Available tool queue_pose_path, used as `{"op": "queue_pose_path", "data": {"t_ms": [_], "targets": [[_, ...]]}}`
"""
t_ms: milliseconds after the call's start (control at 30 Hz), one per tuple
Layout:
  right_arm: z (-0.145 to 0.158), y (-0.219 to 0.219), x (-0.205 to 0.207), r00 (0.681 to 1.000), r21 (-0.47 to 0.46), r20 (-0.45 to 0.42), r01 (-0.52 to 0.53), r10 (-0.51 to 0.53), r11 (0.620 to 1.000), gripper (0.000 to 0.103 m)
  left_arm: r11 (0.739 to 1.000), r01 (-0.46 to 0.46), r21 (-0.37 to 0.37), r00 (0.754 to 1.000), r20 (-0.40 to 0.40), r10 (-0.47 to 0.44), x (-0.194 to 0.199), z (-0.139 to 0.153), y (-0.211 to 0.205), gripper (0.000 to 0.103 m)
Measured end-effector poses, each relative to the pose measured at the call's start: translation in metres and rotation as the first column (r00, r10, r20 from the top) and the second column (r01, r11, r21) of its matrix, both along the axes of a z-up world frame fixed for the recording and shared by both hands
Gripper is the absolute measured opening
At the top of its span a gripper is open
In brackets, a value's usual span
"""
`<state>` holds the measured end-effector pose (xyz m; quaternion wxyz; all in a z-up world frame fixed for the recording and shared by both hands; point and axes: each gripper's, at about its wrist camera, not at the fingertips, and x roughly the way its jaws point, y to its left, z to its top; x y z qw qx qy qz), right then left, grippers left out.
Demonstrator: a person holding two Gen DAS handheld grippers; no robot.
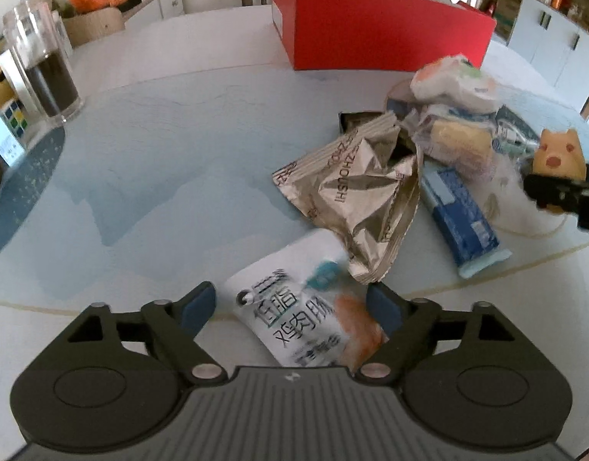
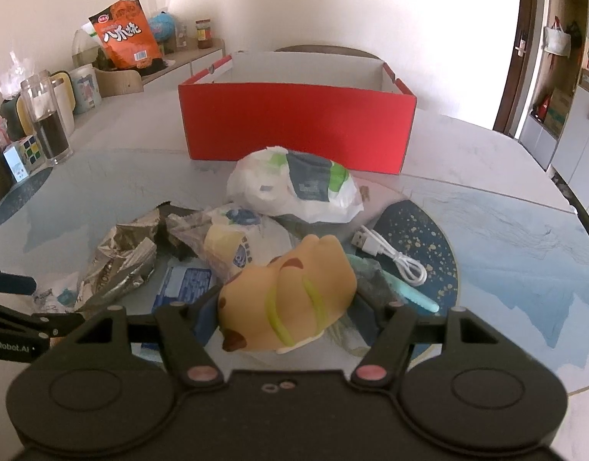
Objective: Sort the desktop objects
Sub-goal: 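Lift the white pouch with the left tool while right tool lifts the yellow cat toy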
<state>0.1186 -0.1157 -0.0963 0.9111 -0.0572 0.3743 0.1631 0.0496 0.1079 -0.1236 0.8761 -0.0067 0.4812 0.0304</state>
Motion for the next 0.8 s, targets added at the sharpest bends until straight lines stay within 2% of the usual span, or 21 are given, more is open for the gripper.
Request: {"op": "queue_pose_path", "data": {"t_ms": [233, 300, 367, 433, 533, 633, 800], "targets": [[-0.003, -0.001, -0.003, 1.0, 0.0, -0.006, 0.003, -0.003, 1.0, 0.069, 1.0, 0.012, 0.001, 1.0, 0.02, -0.012, -0.014, -0.001, -0.006, 0.086], [-0.003, -0.001, -0.004, 1.0, 0.0, -0.007, 0.003, -0.003, 1.0, 0.069, 1.0, 0.015, 0.001, 0.999, 0.031, -0.015, -0.018, 0.001, -0.009, 0.079], [-0.004, -0.002, -0.005, 1.0, -0.002, -0.006, 0.001, -0.001, 1.0, 0.069, 1.0, 0.022, 0.002, 0.999, 0.045, -0.022, -0.018, 0.004, -0.011, 0.057], [-0.005, -0.002, -0.007, 1.0, -0.003, -0.005, 0.001, -0.001, 1.0, 0.069, 1.0, 0.023, 0.004, 0.998, 0.052, -0.023, -0.018, 0.006, -0.013, 0.052], [-0.005, -0.002, -0.009, 1.0, -0.003, -0.005, -0.002, 0.002, 1.0, 0.069, 1.0, 0.011, -0.008, 0.997, 0.081, -0.01, -0.02, 0.01, -0.012, 0.031], [-0.004, -0.002, -0.013, 1.0, -0.005, 0.001, -0.01, 0.01, 1.0, 0.069, 1.0, 0.004, -0.011, 0.996, 0.092, -0.003, -0.02, 0.012, -0.012, 0.025], [0.0, -0.002, -0.018, 1.0, 0.0, 0.009, -0.024, 0.024, 1.0, 0.069, 1.0, -0.015, 0.007, 0.995, 0.096, 0.014, -0.02, 0.013, -0.015, 0.024]]}}
